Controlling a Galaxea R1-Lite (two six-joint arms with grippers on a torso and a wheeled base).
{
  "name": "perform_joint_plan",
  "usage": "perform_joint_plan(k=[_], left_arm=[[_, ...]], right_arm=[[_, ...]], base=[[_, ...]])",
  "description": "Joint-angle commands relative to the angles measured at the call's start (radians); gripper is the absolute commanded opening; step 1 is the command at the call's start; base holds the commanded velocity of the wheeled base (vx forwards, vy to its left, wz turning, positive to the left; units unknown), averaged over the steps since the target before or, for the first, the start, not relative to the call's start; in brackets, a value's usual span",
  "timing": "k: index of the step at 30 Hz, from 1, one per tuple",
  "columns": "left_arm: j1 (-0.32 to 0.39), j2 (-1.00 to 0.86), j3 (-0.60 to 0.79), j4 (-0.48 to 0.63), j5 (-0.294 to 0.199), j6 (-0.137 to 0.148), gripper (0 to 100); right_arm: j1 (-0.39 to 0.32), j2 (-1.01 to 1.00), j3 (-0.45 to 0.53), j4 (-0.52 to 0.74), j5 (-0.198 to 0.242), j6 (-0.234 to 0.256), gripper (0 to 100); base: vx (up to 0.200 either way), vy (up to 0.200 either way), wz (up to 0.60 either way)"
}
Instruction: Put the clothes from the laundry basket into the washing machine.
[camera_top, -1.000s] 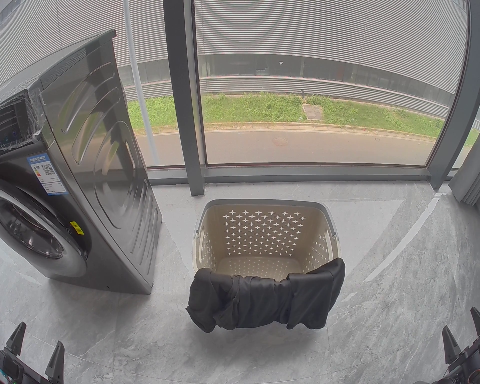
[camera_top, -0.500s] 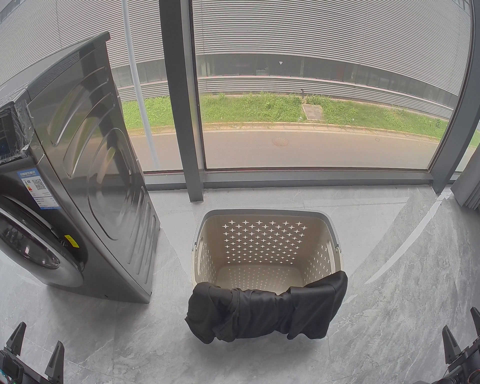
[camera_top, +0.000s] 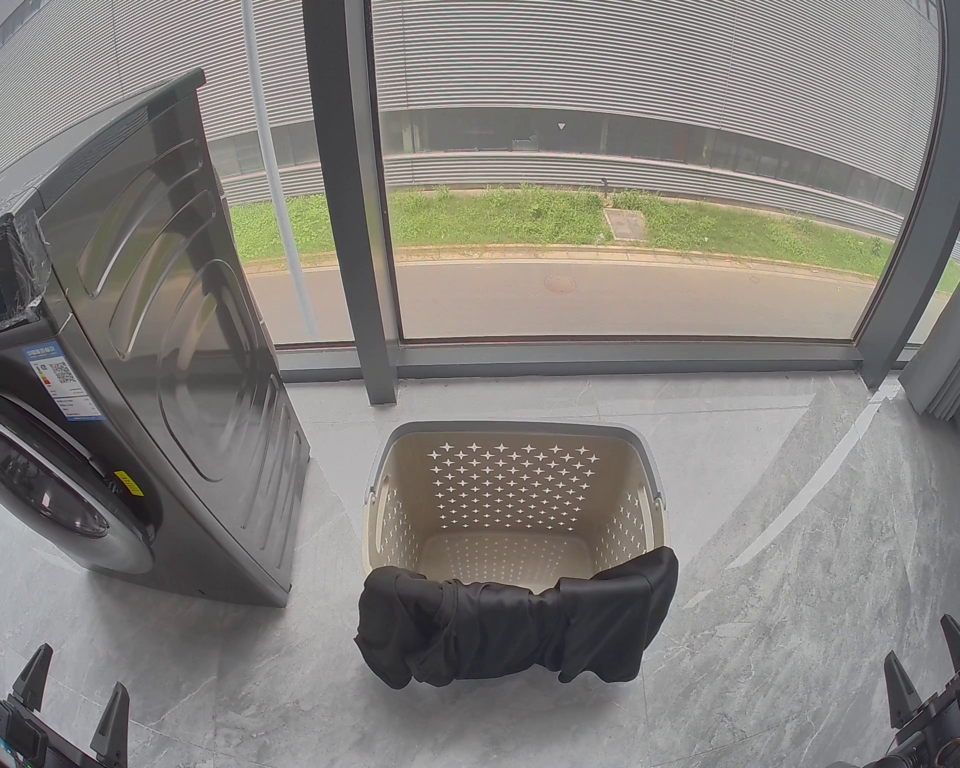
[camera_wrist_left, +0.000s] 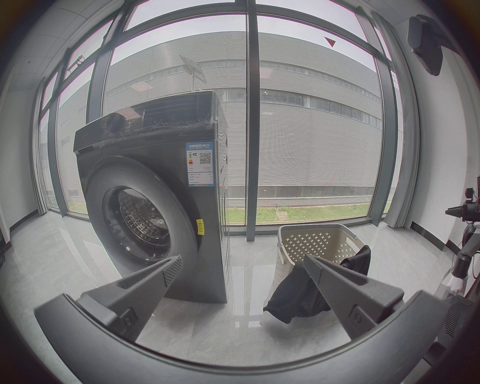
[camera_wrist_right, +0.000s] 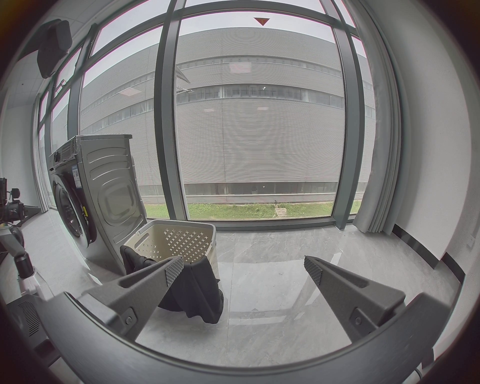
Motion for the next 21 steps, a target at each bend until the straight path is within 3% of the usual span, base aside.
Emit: perform_joint_plan(k=[1,6,15,21], left_arm=[[-0.001,-0.017,0.018,0.000,0.000,0.000,100],[-0.001,-0.017,0.018,0.000,0.000,-0.002,100],[-0.001,-0.017,0.018,0.000,0.000,-0.002,100],[0.001,-0.017,0.018,0.000,0.000,-0.002,100]], right_arm=[[0.000,0.000,0.012,0.000,0.000,0.000,100],[0.000,0.000,0.012,0.000,0.000,0.000,100],[0.000,0.000,0.012,0.000,0.000,0.000,100],[0.000,0.000,0.012,0.000,0.000,0.000,100]], base=[[0.200,0.000,0.00],[0.200,0.000,0.00],[0.000,0.000,0.00],[0.200,0.000,0.00]])
